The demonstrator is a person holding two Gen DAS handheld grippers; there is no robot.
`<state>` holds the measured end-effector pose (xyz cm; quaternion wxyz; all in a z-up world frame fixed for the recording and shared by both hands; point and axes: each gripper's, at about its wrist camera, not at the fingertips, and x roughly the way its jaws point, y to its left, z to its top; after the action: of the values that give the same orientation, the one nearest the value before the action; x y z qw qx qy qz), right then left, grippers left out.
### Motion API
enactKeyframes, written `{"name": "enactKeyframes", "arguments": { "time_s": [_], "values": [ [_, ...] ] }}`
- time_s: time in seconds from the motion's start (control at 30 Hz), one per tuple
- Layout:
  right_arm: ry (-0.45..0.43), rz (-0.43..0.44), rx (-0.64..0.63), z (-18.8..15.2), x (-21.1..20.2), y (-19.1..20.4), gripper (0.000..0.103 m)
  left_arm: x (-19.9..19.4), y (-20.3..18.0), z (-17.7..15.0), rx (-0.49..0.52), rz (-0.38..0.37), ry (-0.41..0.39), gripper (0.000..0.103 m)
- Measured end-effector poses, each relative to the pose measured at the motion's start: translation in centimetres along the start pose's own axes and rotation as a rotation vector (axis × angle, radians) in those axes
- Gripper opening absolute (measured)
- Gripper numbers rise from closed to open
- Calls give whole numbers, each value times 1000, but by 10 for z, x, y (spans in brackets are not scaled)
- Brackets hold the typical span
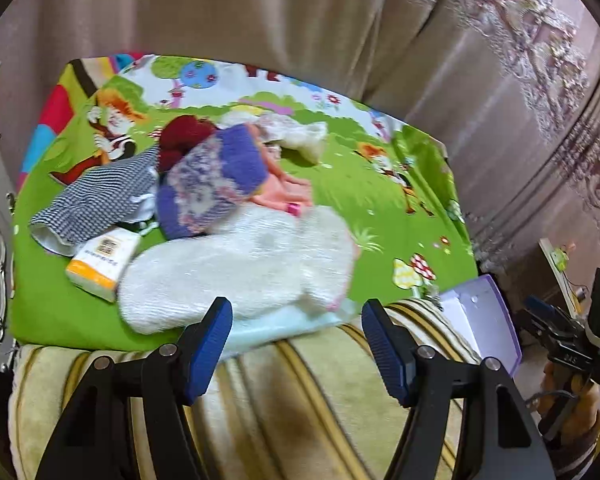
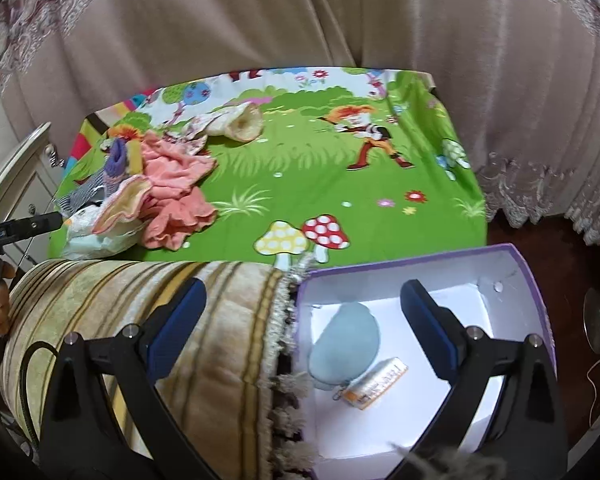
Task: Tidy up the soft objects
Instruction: 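Move both tools back over the pile of soft items, then grasp the purple knit sock with left tool while right tool grasps the yellow sponge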
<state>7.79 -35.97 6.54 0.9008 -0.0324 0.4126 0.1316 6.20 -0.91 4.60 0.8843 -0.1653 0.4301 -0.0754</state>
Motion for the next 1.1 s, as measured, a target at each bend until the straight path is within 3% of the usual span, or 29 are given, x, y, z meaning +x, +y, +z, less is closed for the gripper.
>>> {"name": "enactKeyframes", "arguments": {
  "time_s": [0.17, 0.5, 0.7, 0.83, 0.9, 0.97, 1.1],
  "values": [
    [23, 45, -37, 10, 9, 23, 99, 8, 17, 16, -8, 34, 11, 68],
    [55, 119, -182, 27, 26, 84, 99, 68, 25, 59, 116, 156, 108, 68],
    [65, 154, -235, 44, 41, 113, 99, 103, 33, 73, 137, 271, 138, 68],
    [70, 176, -253, 57, 54, 127, 99, 108, 42, 78, 117, 267, 119, 67],
    [68, 181, -261, 65, 60, 134, 99, 106, 45, 80, 106, 242, 98, 59],
    [68, 191, -258, 73, 66, 141, 99, 105, 49, 83, 85, 221, 89, 44],
    [72, 212, -256, 89, 83, 155, 99, 98, 61, 85, 21, 171, 58, 30]
  ]
}}
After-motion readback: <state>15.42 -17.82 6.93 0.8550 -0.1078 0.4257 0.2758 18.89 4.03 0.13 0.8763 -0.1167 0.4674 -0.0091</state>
